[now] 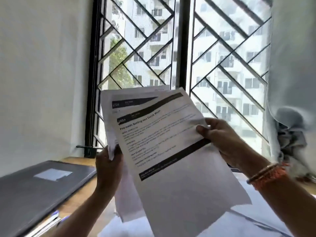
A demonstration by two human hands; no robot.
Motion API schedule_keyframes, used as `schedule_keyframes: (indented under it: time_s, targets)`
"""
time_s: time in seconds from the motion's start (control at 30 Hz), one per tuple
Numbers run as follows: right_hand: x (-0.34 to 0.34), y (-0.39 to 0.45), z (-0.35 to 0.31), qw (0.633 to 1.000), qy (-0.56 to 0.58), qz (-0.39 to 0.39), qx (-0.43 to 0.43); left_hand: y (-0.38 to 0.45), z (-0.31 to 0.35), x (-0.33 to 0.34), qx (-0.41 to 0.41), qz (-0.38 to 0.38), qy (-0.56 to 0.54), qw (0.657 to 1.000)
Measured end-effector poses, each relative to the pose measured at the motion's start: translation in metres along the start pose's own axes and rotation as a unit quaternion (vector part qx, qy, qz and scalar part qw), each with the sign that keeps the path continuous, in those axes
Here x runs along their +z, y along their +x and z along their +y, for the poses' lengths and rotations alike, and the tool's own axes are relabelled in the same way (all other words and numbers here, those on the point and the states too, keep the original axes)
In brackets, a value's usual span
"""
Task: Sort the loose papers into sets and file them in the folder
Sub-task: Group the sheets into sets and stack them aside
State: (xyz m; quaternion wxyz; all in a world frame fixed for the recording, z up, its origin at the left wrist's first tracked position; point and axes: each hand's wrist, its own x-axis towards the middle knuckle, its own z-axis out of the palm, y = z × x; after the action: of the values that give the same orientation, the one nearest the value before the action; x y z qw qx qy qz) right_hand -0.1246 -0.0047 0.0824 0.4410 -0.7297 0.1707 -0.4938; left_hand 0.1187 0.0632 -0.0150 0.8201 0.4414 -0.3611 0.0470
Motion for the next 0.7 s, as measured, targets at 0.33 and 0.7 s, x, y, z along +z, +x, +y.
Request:
schedule_keyframes:
  time_s: [0.33,0.7]
  targets:
    - [-0.001,0.001,0.029,0.994,0.039,0.078,-0.059,-0.003,0.001,0.0,0.013,-0.046,-0.021,0.999]
    - [-0.005,-0.001,0.032,0.994,0.025,0.074,-0.07,-0.001,-0.003,0.001,0.043,-0.052,-0.016,0.998]
